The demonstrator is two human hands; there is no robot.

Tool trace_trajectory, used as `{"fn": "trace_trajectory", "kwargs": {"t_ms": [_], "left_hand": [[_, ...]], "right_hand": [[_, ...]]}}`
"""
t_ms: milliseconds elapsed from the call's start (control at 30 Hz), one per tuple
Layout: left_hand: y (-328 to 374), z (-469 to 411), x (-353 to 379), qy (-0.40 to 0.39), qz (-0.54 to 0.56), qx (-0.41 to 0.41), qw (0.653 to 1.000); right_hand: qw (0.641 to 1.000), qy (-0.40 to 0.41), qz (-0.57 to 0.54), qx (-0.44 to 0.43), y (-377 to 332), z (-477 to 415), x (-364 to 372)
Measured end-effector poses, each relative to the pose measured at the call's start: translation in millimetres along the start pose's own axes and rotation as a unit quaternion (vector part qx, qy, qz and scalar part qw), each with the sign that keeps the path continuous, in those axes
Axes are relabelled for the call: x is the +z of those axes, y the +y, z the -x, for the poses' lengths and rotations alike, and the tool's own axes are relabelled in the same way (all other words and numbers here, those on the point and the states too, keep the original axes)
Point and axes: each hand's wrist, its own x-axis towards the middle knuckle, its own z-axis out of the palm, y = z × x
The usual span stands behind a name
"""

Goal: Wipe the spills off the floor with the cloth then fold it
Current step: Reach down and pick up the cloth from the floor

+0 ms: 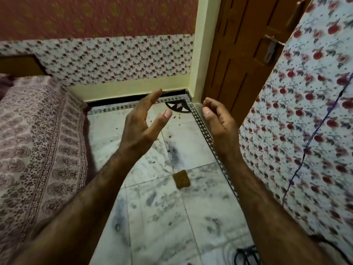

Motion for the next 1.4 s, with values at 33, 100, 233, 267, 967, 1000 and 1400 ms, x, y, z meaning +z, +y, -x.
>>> {"fn": "trace_trajectory", "kwargs": {"t_ms": [33, 100, 233, 267, 967, 1000, 1400], "left_hand": [[-5.1, 2.3, 2.0, 0.003, 0.003, -0.008, 1.000], [-14.6, 6.6, 5.8, -0.004, -0.007, -0.020, 1.000], [-37.5, 14.5, 19.1, -0.036, -0.015, -0.041, 0.998], [-44.5, 14.5, 23.1, -0.043, -0.016, -0.046, 0.998], [-214.6, -32.4, 144.6, -0.080, -0.035, -0.112, 0.990], [-223.8, -32.3, 150.9, -0.085, -0.036, -0.113, 0.989], [-398.7, 13.6, 252.4, -0.106, -0.012, -0.120, 0.987]], "right_hand": [[1.000, 0.005, -0.003, 0.007, 4.9, 1.9, 2.2], [1.000, 0.009, 0.002, 0.023, 16.8, 4.6, 4.3], [0.998, 0.016, 0.012, 0.053, 46.5, 7.9, 8.9], [0.998, 0.015, 0.010, 0.058, 56.8, 6.2, 9.8], [0.990, -0.025, 0.059, 0.128, 272.6, -87.1, 32.2], [0.989, -0.027, 0.063, 0.130, 283.9, -89.9, 32.6], [0.987, -0.024, 0.084, 0.135, 490.5, -93.9, 74.2]]}}
